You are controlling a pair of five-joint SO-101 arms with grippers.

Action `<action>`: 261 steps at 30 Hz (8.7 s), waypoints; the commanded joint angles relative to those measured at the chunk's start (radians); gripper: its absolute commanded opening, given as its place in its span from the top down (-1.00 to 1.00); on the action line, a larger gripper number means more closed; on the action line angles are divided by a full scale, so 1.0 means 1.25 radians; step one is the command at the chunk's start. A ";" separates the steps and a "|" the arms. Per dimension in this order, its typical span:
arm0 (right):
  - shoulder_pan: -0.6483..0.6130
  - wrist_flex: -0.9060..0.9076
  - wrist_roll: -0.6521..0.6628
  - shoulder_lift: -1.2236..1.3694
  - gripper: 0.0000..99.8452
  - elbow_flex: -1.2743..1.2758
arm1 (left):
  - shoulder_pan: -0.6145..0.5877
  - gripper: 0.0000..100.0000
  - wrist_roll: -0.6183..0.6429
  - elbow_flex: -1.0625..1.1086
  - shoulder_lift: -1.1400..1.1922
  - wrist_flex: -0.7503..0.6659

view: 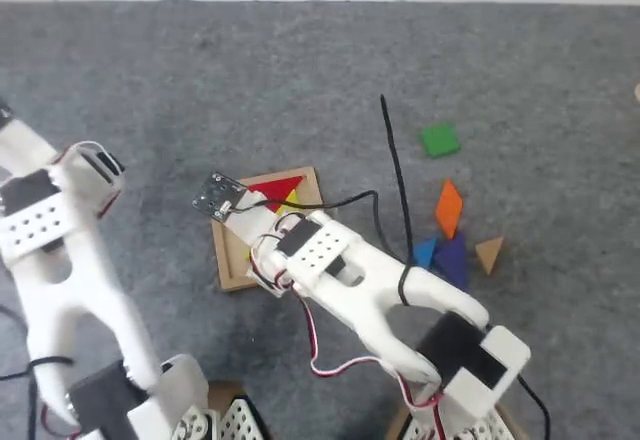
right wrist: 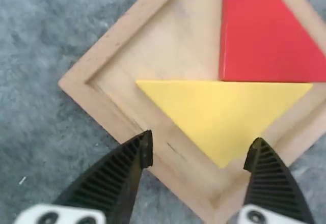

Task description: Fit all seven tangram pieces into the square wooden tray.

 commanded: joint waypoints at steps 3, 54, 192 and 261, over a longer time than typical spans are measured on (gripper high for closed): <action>0.003 -0.053 0.006 -0.068 0.40 0.001 | 0.001 0.53 0.012 0.008 -0.038 -0.043; -0.012 0.116 0.222 0.090 0.40 -0.234 | -0.026 0.53 0.011 0.013 -0.032 -0.047; 0.034 0.045 0.387 -0.020 0.67 0.045 | -0.028 0.53 0.009 0.035 -0.032 -0.047; 0.673 0.036 0.291 -0.854 0.63 0.671 | 0.600 0.40 -0.355 0.117 0.320 0.070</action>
